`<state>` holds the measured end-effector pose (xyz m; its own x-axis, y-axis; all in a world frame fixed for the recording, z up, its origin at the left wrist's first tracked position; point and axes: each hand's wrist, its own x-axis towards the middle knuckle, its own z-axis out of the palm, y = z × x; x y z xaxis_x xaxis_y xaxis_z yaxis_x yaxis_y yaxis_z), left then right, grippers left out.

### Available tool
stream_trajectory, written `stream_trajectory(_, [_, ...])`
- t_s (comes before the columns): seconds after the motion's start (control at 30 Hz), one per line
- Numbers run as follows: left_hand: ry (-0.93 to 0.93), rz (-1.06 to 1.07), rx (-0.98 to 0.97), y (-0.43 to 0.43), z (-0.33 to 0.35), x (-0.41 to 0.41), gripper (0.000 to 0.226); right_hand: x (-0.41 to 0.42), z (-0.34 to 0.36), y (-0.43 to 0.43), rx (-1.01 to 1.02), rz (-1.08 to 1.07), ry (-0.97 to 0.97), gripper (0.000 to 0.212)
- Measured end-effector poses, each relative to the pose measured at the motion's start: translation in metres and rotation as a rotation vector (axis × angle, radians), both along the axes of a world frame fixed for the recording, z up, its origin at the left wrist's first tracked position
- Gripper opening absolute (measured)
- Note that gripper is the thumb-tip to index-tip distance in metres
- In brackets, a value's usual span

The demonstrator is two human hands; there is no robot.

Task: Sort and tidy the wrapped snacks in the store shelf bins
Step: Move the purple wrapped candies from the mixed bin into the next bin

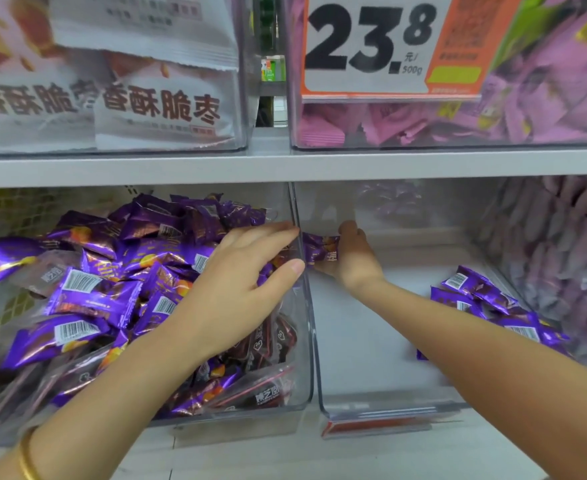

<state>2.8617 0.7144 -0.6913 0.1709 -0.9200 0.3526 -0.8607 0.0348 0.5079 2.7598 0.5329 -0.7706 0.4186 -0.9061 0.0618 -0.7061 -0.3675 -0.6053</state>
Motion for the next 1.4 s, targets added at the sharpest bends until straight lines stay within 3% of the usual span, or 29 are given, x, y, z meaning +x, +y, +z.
stream_trajectory(0.13, [0.005, 0.049, -0.076, 0.008, 0.004, 0.006, 0.053, -0.005, 0.017, 0.003, 0.025, -0.002, 0.102, 0.073])
stream_trajectory(0.23, [-0.248, 0.227, -0.125, 0.018, 0.016, 0.021, 0.04, -0.019, 0.047, 0.022, -0.183, 0.065, 0.132, 0.041])
stream_trajectory(0.33, [-0.482, 0.376, 0.082, 0.028, 0.02, 0.039, 0.048, -0.033, 0.08, 0.068, -0.504, 0.269, -0.094, 0.012])
stream_trajectory(0.4, [-0.495, 0.366, 0.203, 0.032, 0.014, 0.047, 0.062, -0.034, 0.1, 0.098, -0.69, 0.471, -0.122, 0.018])
stream_trajectory(0.47, [-0.478, 0.356, 0.262, 0.035, 0.008, 0.05, 0.07, -0.021, 0.109, 0.113, -0.786, 0.619, -0.032, 0.024])
stream_trajectory(0.63, [-0.467, 0.289, 0.28, 0.048, 0.014, 0.061, 0.085, 0.045, 0.123, 0.116, -0.34, 0.683, 0.212, 0.037])
stream_trajectory(0.77, [-0.405, 0.224, 0.321, 0.058, 0.019, 0.063, 0.095, 0.06, 0.126, 0.109, -0.091, 0.754, 0.383, 0.067])
stream_trajectory(0.87, [-0.33, 0.165, 0.346, 0.059, 0.021, 0.063, 0.075, 0.051, 0.117, 0.112, -0.149, 0.73, 0.425, 0.075])
stream_trajectory(1.03, [-0.277, 0.139, 0.339, 0.062, 0.022, 0.063, 0.058, 0.048, 0.118, 0.114, -0.136, 0.664, 0.458, 0.058])
stream_trajectory(1.13, [-0.298, 0.152, 0.338, 0.062, 0.021, 0.06, 0.056, 0.051, 0.119, 0.117, -0.097, 0.663, 0.469, 0.051])
stream_trajectory(1.3, [-0.285, 0.151, 0.336, 0.062, 0.022, 0.062, 0.059, 0.054, 0.114, 0.118, -0.115, 0.636, 0.378, 0.066])
stream_trajectory(1.4, [-0.266, 0.144, 0.376, 0.061, 0.023, 0.063, 0.064, 0.045, 0.12, 0.12, -0.198, 0.577, 0.311, 0.064])
